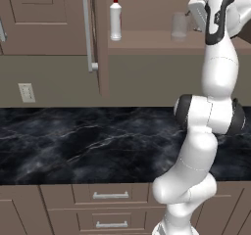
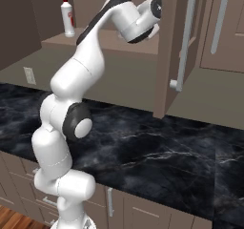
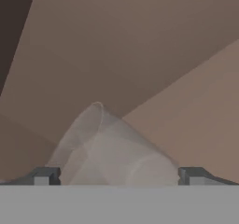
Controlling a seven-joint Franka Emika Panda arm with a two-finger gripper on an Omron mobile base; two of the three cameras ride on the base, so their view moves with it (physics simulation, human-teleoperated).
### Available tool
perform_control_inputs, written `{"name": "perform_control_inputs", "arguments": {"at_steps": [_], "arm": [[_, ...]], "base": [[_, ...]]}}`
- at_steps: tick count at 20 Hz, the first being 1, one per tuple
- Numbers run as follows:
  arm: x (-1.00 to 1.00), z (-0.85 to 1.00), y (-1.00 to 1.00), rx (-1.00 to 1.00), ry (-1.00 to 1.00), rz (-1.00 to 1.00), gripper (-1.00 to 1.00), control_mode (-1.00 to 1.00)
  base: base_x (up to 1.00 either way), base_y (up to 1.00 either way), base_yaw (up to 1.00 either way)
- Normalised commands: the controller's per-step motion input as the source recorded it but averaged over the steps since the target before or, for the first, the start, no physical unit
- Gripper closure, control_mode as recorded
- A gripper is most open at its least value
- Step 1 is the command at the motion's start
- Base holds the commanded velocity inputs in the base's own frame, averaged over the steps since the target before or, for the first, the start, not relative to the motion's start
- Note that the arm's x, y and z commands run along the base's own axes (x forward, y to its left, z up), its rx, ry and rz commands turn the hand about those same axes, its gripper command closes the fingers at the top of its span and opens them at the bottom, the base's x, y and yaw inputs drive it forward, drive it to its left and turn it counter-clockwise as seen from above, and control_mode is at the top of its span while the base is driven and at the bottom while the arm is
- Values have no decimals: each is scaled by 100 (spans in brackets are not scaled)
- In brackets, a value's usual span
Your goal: There is a bowl on the dining counter. Grab a lemon wedge from the fridge and place it in the bowl. Then get the liquor bottle and glass cup from the cabinet and place them next to the bowl.
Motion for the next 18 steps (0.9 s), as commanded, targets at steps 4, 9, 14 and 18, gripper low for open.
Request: {"name": "perform_control_inputs", "arguments": {"at_steps": [4, 9, 14, 18], "arm": [[-45, -49, 0, 0, 0, 0, -100, -100], [-25, -45, 0, 0, 0, 0, -100, -100], [-6, -32, 0, 0, 0, 0, -100, -100], [5, -15, 0, 0, 0, 0, -100, -100]], "base": [[0, 0, 0], [0, 0, 0], [0, 0, 0], [0, 0, 0]]}}
